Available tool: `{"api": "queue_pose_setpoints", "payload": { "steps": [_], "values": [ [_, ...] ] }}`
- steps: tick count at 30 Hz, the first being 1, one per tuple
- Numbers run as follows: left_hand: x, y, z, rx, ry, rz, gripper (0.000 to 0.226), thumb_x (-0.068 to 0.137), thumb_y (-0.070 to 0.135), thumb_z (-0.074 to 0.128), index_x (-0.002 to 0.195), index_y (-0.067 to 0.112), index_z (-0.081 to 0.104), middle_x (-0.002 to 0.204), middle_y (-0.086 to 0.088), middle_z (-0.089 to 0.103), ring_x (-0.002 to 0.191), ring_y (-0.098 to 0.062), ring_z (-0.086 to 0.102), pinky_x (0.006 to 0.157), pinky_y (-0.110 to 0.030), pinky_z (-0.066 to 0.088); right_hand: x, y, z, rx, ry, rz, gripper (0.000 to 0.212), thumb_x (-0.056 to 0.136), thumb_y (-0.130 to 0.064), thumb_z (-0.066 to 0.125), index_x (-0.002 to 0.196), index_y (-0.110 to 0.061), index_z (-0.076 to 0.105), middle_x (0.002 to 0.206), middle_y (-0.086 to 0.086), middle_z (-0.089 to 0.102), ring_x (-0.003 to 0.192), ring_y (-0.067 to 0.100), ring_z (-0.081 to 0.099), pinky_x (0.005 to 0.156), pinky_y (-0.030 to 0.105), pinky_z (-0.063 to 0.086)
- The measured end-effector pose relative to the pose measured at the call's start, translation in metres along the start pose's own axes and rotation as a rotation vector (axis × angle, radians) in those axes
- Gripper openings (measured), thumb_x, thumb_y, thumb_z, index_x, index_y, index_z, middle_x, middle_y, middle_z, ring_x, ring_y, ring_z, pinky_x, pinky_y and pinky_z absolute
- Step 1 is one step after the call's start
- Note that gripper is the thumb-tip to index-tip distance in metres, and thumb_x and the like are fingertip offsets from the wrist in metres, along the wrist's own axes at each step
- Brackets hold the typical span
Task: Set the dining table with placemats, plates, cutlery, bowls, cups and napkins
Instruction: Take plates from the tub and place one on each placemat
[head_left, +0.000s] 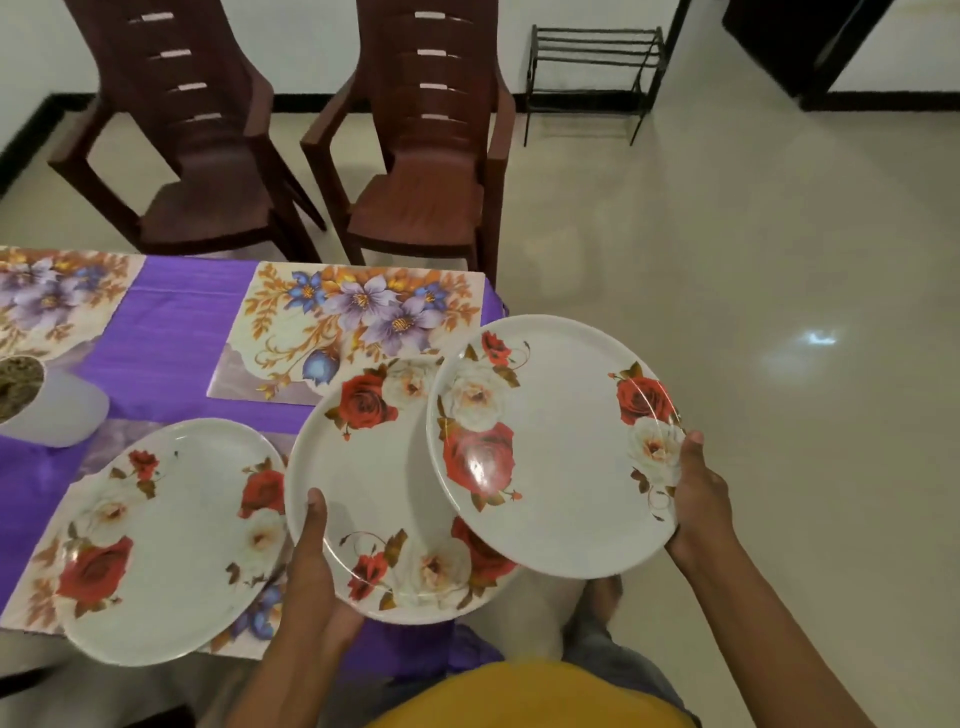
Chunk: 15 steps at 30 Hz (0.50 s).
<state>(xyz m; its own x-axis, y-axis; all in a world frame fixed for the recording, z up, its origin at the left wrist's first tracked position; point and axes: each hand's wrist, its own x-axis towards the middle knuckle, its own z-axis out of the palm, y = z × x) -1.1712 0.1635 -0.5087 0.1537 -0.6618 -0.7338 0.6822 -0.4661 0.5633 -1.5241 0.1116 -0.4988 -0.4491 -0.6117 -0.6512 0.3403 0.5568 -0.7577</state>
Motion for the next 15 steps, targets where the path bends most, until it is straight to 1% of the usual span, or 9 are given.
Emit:
{"api": "queue_pose_setpoints", "payload": {
  "steps": [1, 2, 3, 5, 7, 9, 11, 13, 15],
  "values": [
    [0.000, -0.013, 0.013, -0.030, 0.020, -0.008, 0.069, 0.094, 0.066, 0.051, 0.149, 0.023, 0.054, 0.128, -0.017, 0.071, 0.106, -0.038, 0.070, 0.068, -0.045, 0.065, 0.015, -0.013, -0.010, -0.023, -0.022, 0.005, 0.062, 0.102, -0.061, 0.045, 0.103, -0.005, 0.071, 0.072, 0.012, 0.074, 0.055, 0.019, 0.069, 0.063, 0.032, 0.054],
    [-0.003, -0.026, 0.028, -0.050, 0.035, -0.023, 0.076, 0.095, 0.070, 0.050, 0.152, 0.021, 0.052, 0.119, -0.019, 0.073, 0.097, -0.037, 0.072, 0.065, -0.042, 0.064, 0.028, -0.025, -0.019, -0.049, -0.043, 0.004, 0.063, 0.102, -0.061, 0.044, 0.102, -0.004, 0.070, 0.070, 0.012, 0.073, 0.054, 0.019, 0.068, 0.062, 0.031, 0.054],
    [-0.005, -0.036, 0.038, -0.065, 0.027, -0.021, 0.078, 0.096, 0.071, 0.049, 0.154, 0.020, 0.050, 0.113, -0.020, 0.075, 0.092, -0.036, 0.073, 0.068, -0.041, 0.064, 0.039, -0.036, -0.024, -0.068, -0.057, -0.003, 0.064, 0.102, -0.062, 0.045, 0.103, -0.003, 0.071, 0.070, 0.013, 0.073, 0.054, 0.020, 0.068, 0.060, 0.031, 0.053],
    [-0.012, -0.058, 0.065, -0.118, 0.012, 0.037, 0.066, 0.100, 0.067, 0.047, 0.150, 0.024, 0.055, 0.128, -0.014, 0.072, 0.107, -0.035, 0.071, 0.089, -0.049, 0.060, 0.063, -0.059, -0.039, -0.110, -0.091, -0.026, 0.069, 0.100, -0.064, 0.046, 0.105, 0.001, 0.071, 0.072, 0.016, 0.072, 0.053, 0.022, 0.066, 0.057, 0.030, 0.054],
    [-0.016, -0.077, 0.086, -0.195, 0.050, 0.062, 0.060, 0.101, 0.064, 0.052, 0.148, 0.028, 0.056, 0.141, -0.010, 0.066, 0.128, -0.036, 0.063, 0.110, -0.059, 0.046, 0.081, -0.083, -0.053, -0.169, -0.132, -0.045, 0.071, 0.101, -0.064, 0.045, 0.102, 0.002, 0.072, 0.069, 0.016, 0.071, 0.051, 0.021, 0.064, 0.052, 0.027, 0.051],
    [-0.019, -0.088, 0.104, -0.239, 0.071, 0.071, 0.058, 0.099, 0.063, 0.056, 0.147, 0.031, 0.057, 0.142, -0.009, 0.065, 0.134, -0.037, 0.059, 0.115, -0.062, 0.039, 0.092, -0.103, -0.061, -0.219, -0.158, -0.062, 0.070, 0.102, -0.064, 0.042, 0.101, -0.001, 0.072, 0.067, 0.014, 0.071, 0.047, 0.017, 0.062, 0.049, 0.025, 0.048],
    [-0.022, -0.097, 0.128, -0.229, 0.080, 0.080, 0.053, 0.100, 0.062, 0.052, 0.143, 0.031, 0.059, 0.134, -0.009, 0.071, 0.123, -0.036, 0.067, 0.109, -0.060, 0.047, 0.102, -0.122, -0.069, -0.239, -0.185, -0.080, 0.067, 0.102, -0.063, 0.042, 0.103, -0.004, 0.073, 0.070, 0.014, 0.073, 0.049, 0.016, 0.064, 0.052, 0.027, 0.048],
    [-0.022, -0.103, 0.147, -0.217, 0.082, 0.099, 0.053, 0.101, 0.063, 0.048, 0.140, 0.030, 0.060, 0.127, -0.008, 0.074, 0.109, -0.033, 0.074, 0.095, -0.056, 0.058, 0.112, -0.136, -0.073, -0.237, -0.199, -0.086, 0.065, 0.102, -0.064, 0.043, 0.104, -0.006, 0.073, 0.075, 0.015, 0.074, 0.054, 0.018, 0.068, 0.056, 0.028, 0.051],
    [-0.017, -0.108, 0.162, -0.199, 0.083, 0.114, 0.056, 0.100, 0.064, 0.048, 0.143, 0.029, 0.059, 0.128, -0.009, 0.073, 0.107, -0.032, 0.075, 0.087, -0.054, 0.062, 0.121, -0.149, -0.075, -0.243, -0.209, -0.098, 0.066, 0.101, -0.064, 0.043, 0.105, -0.006, 0.073, 0.077, 0.016, 0.074, 0.056, 0.019, 0.069, 0.057, 0.028, 0.052]
  ]
}}
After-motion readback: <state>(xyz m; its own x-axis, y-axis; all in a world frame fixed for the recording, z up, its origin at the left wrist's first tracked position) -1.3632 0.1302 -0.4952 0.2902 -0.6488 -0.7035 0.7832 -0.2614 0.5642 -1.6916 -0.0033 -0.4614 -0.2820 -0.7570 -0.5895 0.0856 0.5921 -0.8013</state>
